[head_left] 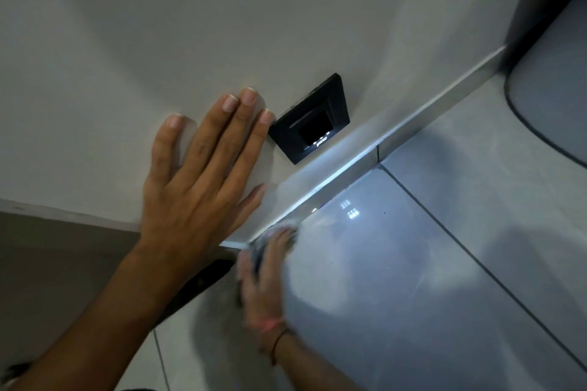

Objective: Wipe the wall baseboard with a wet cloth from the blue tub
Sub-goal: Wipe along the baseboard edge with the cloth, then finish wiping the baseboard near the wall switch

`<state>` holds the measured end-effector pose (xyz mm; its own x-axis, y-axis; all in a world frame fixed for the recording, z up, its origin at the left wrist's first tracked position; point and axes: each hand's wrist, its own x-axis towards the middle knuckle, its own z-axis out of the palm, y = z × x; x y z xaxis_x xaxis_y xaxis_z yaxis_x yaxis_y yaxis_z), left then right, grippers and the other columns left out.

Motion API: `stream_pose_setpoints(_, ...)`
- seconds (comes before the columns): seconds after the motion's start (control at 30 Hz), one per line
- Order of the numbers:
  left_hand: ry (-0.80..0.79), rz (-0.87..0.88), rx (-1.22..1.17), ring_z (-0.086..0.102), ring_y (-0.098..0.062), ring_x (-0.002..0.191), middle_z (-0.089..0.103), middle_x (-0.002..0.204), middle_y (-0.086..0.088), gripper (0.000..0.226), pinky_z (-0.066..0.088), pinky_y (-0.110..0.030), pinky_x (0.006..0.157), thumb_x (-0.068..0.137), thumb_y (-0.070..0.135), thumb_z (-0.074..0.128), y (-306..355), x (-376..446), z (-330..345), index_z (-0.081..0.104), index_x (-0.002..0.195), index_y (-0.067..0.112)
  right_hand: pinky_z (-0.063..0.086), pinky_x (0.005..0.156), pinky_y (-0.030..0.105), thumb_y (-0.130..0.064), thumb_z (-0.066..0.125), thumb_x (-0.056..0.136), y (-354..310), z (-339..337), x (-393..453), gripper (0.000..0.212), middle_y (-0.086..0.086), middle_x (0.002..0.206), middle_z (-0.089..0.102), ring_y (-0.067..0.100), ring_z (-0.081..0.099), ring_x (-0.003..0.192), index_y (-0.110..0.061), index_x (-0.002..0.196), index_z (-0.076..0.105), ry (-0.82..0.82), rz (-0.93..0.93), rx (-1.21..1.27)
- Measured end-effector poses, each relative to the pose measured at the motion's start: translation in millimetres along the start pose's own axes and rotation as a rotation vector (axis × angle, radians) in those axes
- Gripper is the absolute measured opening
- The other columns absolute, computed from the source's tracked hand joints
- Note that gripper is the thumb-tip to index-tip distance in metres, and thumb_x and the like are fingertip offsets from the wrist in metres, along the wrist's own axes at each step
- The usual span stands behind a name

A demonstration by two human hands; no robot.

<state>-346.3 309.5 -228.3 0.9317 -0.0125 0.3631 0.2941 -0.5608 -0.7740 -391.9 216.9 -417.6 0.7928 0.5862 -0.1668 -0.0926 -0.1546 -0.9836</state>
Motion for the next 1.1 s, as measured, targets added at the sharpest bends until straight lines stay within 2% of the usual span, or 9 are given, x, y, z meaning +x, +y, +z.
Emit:
stream_pose_setpoints(0.17,0.017,0.032,0.065,0.010,-0.025,0.163,0.009,0.177,-0.011,0.081,-0.006,-0.048,0.133,0.106,0.061,0.048,-2.2,-0.7,4.0,0.029,0.168,0.012,-0.009,0.129,0.023,-0.062,0.046,0.095,-8.4,2.0,10.2,0.093,-0.008,0.164,-0.024,0.018,-0.010,0.159,-0.021,0.157,-0.009,-0.023,0.172,0.165)
stream_pose_setpoints(0.27,0.009,0.020,0.047,0.018,-0.026,0.161,0.013,0.176,-0.011,0.081,-0.004,-0.048,0.133,0.106,0.061,0.049,-2.5,-2.2,1.9,0.030,0.168,0.012,0.001,0.132,0.036,-0.057,0.039,0.097,-9.0,-72.6,95.5,0.087,-0.001,0.168,-0.016,0.014,-0.007,0.158,-0.019,0.160,-0.007,0.173,0.185,0.110)
stream_pose_setpoints(0.43,0.021,0.006,-0.084,0.022,-0.029,0.161,0.021,0.175,-0.016,0.088,0.000,-0.050,0.133,0.103,0.064,0.053,3.3,7.6,0.4,0.033,0.166,0.005,0.001,0.129,0.029,-0.020,0.035,0.109,-6.3,-164.3,200.3,0.061,0.011,0.171,-0.001,0.019,0.002,0.159,-0.004,0.160,0.007,0.371,0.160,0.261)
stream_pose_setpoints(0.53,-0.005,0.014,-0.250,0.030,-0.033,0.157,0.026,0.171,-0.019,0.090,0.015,-0.052,0.131,0.098,0.060,0.062,14.6,32.1,-19.4,0.039,0.161,0.000,0.017,0.129,0.039,0.000,0.040,0.104,-16.5,-195.8,226.7,0.049,0.024,0.162,0.028,0.032,0.029,0.151,0.007,0.152,0.030,0.435,0.286,0.265)
stream_pose_setpoints(0.63,-0.106,0.047,-0.482,0.043,-0.036,0.148,0.041,0.160,-0.024,0.081,0.034,-0.055,0.119,0.096,0.050,0.066,13.6,61.6,-75.0,0.045,0.152,-0.004,0.056,0.086,0.040,0.001,0.038,0.103,-69.8,-254.7,231.2,0.030,0.016,0.113,0.059,0.024,0.061,0.088,-0.007,0.126,0.056,0.407,0.414,0.458)
stream_pose_setpoints(0.73,-0.204,-0.024,-0.672,0.052,-0.035,0.143,0.057,0.153,-0.023,0.077,0.041,-0.050,0.113,0.099,0.050,0.057,-1.9,92.0,-133.8,0.048,0.155,-0.002,0.059,0.059,0.017,0.000,0.037,0.102,-155.6,-312.0,212.7,0.031,0.000,0.096,0.058,0.005,0.062,0.069,-0.023,0.101,0.057,0.178,0.556,0.626)
stream_pose_setpoints(0.87,-0.528,-0.596,-1.298,0.057,-0.020,0.136,0.058,0.152,-0.004,0.076,0.050,-0.038,0.113,0.106,0.065,0.033,-18.5,163.5,-198.4,0.052,0.154,0.010,0.065,0.072,0.027,-0.010,0.029,0.105,-274.2,-353.4,167.8,0.049,0.008,0.092,0.080,0.017,0.079,0.077,-0.012,0.097,0.078,-0.019,0.595,0.750)
stream_pose_setpoints(1.0,-1.129,-1.437,-2.030,0.069,-0.023,0.114,0.067,0.137,-0.007,0.057,0.056,-0.042,0.108,0.105,0.053,0.055,-56.5,261.0,-244.3,0.058,0.147,0.014,0.067,0.075,0.033,-0.029,0.031,0.102,-390.1,-404.7,134.0,0.058,0.008,0.100,0.082,0.021,0.081,0.087,-0.007,0.093,0.084,-0.155,0.711,0.824)
stream_pose_setpoints(1.1,-1.263,-1.468,-2.356,0.078,-0.029,0.101,0.077,0.123,-0.022,0.035,0.064,-0.042,0.094,0.104,0.032,0.068,-77.1,313.8,-271.5,0.072,0.127,0.006,0.067,0.072,0.032,-0.032,0.039,0.100,-458.4,-448.2,128.5,0.050,0.007,0.102,0.083,0.020,0.081,0.089,-0.013,0.094,0.085,-0.161,0.706,0.617)
